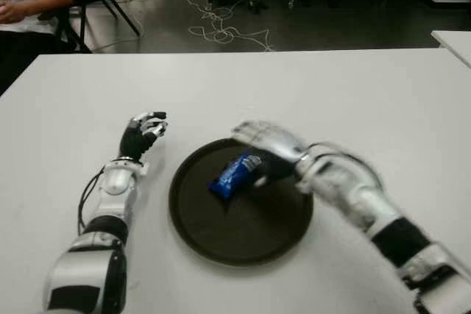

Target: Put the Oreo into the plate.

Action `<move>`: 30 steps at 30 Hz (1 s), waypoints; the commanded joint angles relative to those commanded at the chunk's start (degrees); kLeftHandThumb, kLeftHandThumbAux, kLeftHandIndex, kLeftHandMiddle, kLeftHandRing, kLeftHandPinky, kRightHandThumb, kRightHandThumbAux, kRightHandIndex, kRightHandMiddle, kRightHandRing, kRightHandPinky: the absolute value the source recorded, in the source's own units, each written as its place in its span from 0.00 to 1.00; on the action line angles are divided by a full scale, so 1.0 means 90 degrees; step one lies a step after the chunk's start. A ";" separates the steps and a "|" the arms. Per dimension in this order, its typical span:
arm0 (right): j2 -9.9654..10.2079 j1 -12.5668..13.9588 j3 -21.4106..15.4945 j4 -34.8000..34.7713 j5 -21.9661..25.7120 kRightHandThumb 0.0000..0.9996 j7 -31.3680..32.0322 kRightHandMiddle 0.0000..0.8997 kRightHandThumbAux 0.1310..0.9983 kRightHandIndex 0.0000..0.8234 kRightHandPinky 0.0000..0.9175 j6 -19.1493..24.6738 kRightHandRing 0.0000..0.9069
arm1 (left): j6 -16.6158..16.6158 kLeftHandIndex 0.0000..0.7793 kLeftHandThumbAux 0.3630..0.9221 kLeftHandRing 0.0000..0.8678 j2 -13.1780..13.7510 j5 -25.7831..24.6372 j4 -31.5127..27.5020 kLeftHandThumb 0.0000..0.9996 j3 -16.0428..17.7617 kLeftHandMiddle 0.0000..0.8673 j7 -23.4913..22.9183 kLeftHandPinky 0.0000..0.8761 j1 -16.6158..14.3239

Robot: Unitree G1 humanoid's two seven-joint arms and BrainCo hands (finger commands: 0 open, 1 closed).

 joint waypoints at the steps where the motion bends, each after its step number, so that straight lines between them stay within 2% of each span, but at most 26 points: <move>1: -0.0006 0.0071 -0.0170 0.0084 0.0143 0.00 -0.0153 0.00 0.71 0.03 0.00 -0.0035 0.00 | 0.0000 0.52 0.62 0.35 0.0001 -0.0008 0.0000 0.72 0.0005 0.30 -0.0008 0.41 -0.0005; 4: 0.0072 0.0142 -0.0585 0.0589 0.0564 0.00 -0.0680 0.01 0.73 0.04 0.00 -0.0263 0.00 | 0.0002 0.52 0.62 0.35 0.0002 -0.0017 0.0009 0.72 0.0011 0.30 -0.0014 0.41 -0.0014; 6: 0.0161 0.0095 -0.0894 0.1233 0.0950 0.00 -0.1175 0.06 0.75 0.07 0.02 -0.0605 0.03 | 0.0010 0.52 0.62 0.35 0.0002 -0.0012 0.0012 0.72 0.0011 0.30 -0.0007 0.41 -0.0017; 8: 0.0280 -0.0135 -0.1454 0.2423 0.1630 0.00 -0.1658 0.12 0.77 0.12 0.05 -0.1034 0.08 | 0.0035 0.52 0.62 0.35 0.0002 -0.0003 0.0008 0.72 0.0008 0.30 0.0022 0.41 -0.0023; 11: 0.0399 -0.0683 -0.2103 0.4208 0.2395 0.00 -0.1951 0.20 0.79 0.20 0.12 -0.1429 0.16 | 0.0055 0.52 0.62 0.35 -0.0013 -0.0016 -0.0006 0.72 0.0018 0.30 0.0028 0.42 -0.0026; 14: 0.0595 -0.0916 -0.2679 0.5116 0.3125 0.00 -0.1781 0.29 0.80 0.27 0.23 -0.1489 0.26 | 0.0065 0.52 0.62 0.35 -0.0037 -0.0013 -0.0003 0.72 0.0018 0.30 0.0042 0.42 -0.0030; 17: 0.0906 -0.0919 -0.3444 0.5600 0.4095 0.00 -0.1299 0.34 0.81 0.31 0.32 -0.1262 0.32 | 0.0063 0.52 0.62 0.35 -0.0036 0.0016 -0.0005 0.72 0.0000 0.30 0.0057 0.41 -0.0039; 20: 0.1101 -0.0977 -0.4103 0.6047 0.4880 0.00 -0.0722 0.38 0.81 0.35 0.38 -0.0952 0.39 | 0.0060 0.52 0.62 0.35 -0.0036 0.0031 0.0006 0.72 -0.0008 0.30 0.0063 0.41 -0.0055; 21: 0.1308 -0.0983 -0.4261 0.6013 0.5139 0.00 -0.0635 0.39 0.81 0.36 0.40 -0.0788 0.40 | 0.0054 0.52 0.62 0.35 -0.0041 0.0019 0.0012 0.72 0.0001 0.30 0.0051 0.41 -0.0059; 24: 0.1646 -0.1189 -0.4531 0.5920 0.5616 0.00 -0.0465 0.42 0.80 0.38 0.43 -0.0444 0.44 | 0.0061 0.52 0.62 0.35 -0.0059 -0.0015 0.0031 0.72 0.0024 0.30 0.0017 0.41 -0.0074; 27: 0.1670 -0.1411 -0.4632 0.5947 0.5800 0.00 -0.0352 0.44 0.80 0.39 0.46 -0.0327 0.46 | 0.0081 0.52 0.62 0.35 -0.0069 -0.0036 0.0032 0.72 0.0037 0.30 -0.0003 0.41 -0.0086; 30: 0.1684 -0.1436 -0.4666 0.5915 0.5907 0.00 -0.0225 0.46 0.81 0.39 0.50 -0.0407 0.49 | 0.0100 0.52 0.62 0.35 -0.0081 -0.0048 0.0036 0.72 0.0044 0.30 -0.0009 0.41 -0.0091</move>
